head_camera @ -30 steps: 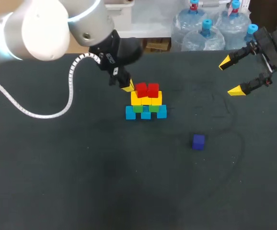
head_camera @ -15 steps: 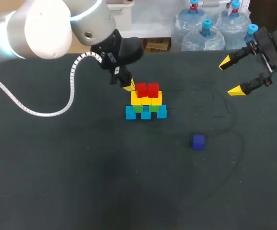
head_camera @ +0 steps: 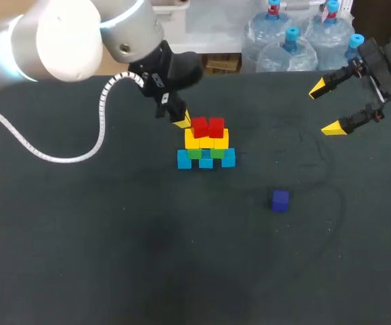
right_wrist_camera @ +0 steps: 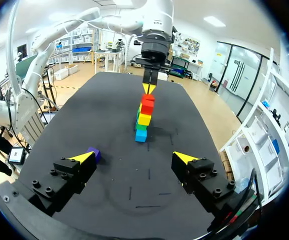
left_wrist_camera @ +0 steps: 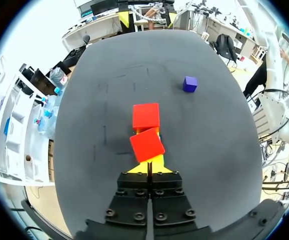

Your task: Place the blue cubes, place green cubes on the blue cubes, place the yellow cubes on the green cubes, then place the red cubes on the yellow cubes, and place purple cube on the red cubes.

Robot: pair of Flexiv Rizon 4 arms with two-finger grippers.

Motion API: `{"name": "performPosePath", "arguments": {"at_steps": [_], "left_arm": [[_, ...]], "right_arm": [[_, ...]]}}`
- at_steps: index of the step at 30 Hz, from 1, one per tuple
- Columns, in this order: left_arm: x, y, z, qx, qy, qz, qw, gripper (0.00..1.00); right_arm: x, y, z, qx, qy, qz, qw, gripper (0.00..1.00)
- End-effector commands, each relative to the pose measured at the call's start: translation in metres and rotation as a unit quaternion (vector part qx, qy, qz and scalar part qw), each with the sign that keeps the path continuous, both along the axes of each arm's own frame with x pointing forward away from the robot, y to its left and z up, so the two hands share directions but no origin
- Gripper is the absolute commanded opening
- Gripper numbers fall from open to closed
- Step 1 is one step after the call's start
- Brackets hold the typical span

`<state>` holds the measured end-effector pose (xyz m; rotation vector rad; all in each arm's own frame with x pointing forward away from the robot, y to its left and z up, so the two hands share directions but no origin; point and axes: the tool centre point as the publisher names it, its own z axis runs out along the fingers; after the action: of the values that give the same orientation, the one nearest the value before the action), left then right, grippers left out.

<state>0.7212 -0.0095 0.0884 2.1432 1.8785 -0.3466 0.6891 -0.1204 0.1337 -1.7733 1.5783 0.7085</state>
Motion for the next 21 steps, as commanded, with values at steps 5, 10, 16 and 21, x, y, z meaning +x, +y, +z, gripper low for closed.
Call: {"name": "performPosePath", "arguments": {"at_steps": [5,10,16,21], "left_arm": [[0.0056,-0.0023,-0.0002,0.001,0.004,-0.006,1.0,0.0],[0.006,-0.005,-0.0001,0.001,0.004,-0.01,1.0,0.0],[0.0061,-0.0058,0.0,0.002,0.004,-0.013,1.0,0.0],[0.0062,-0.0047,0.0005,0.002,0.003,-0.011,1.0,0.0]], "right_arm": [[0.0006,0.0003,-0.0005,0.001,0.0,0.0,1.0,1.0],[0.0006,0.0003,-0.0005,0.001,0.0,0.0,1.0,1.0],[0.0006,0.0003,-0.0005,0.001,0.0,0.0,1.0,1.0],[0.0006,0.0003,-0.0005,0.001,0.0,0.0,1.0,1.0]]}}
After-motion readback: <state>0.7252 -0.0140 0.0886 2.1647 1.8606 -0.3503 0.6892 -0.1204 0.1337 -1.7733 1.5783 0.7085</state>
